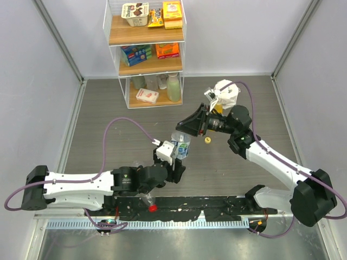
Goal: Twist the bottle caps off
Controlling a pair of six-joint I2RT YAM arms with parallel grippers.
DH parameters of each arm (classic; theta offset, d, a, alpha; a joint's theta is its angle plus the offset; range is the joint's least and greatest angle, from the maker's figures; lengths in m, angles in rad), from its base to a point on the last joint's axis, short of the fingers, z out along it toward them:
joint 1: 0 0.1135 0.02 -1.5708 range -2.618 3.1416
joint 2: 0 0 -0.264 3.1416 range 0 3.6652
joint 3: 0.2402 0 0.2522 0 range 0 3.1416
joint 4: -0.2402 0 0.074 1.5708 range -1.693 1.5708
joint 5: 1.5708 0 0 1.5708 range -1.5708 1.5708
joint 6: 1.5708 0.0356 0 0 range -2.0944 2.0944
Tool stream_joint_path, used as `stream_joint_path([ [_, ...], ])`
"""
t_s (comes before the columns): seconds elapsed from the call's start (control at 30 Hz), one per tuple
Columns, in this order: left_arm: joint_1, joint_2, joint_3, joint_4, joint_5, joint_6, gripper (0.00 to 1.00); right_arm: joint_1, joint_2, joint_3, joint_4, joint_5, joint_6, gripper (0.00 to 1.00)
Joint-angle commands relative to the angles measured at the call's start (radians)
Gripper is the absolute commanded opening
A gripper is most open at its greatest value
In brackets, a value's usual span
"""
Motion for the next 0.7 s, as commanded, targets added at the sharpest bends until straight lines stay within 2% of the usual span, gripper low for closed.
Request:
stream_joint_path([
  [0.0,-0.004,0.019,-0.012,0.073,0.131,0.073,0.00,-0.007,0.006,0.009,0.406,-0.160,0.173,0.02],
  [0.07,-0.004,0.026,-0.009,0.084,0.137,0.083,0.00,-0.008,0.022,0.000,0.542,-0.189,0.245,0.02],
  [0.2,-0.004,0.035,-0.006,0.087,0.136,0.086,0.00,-0.016,0.055,0.006,0.663,-0.223,0.357,0.02],
  [0.37,-0.004,0.035,-0.014,0.090,0.126,0.075,0.00,-0.024,0.072,0.007,0.700,-0.217,0.391,0.02],
  [0.5,-0.004,0.021,-0.021,0.086,0.114,0.069,0.00,-0.033,0.074,0.014,0.690,-0.209,0.400,0.19],
  [0.53,-0.004,0.016,-0.025,0.087,0.109,0.067,0.00,-0.037,0.074,0.014,0.687,-0.202,0.398,0.29],
  [0.57,-0.004,0.015,-0.028,0.087,0.106,0.066,0.00,-0.044,0.068,0.012,0.685,-0.196,0.398,0.34],
  [0.6,-0.005,0.010,-0.031,0.086,0.103,0.064,0.00,-0.044,0.066,0.009,0.676,-0.182,0.394,0.45],
  [0.63,-0.004,0.004,-0.034,0.086,0.102,0.063,0.00,-0.047,0.062,0.010,0.661,-0.173,0.388,0.50],
  [0.67,-0.005,0.000,-0.037,0.086,0.100,0.060,0.00,-0.048,0.057,0.015,0.612,-0.154,0.362,0.63],
])
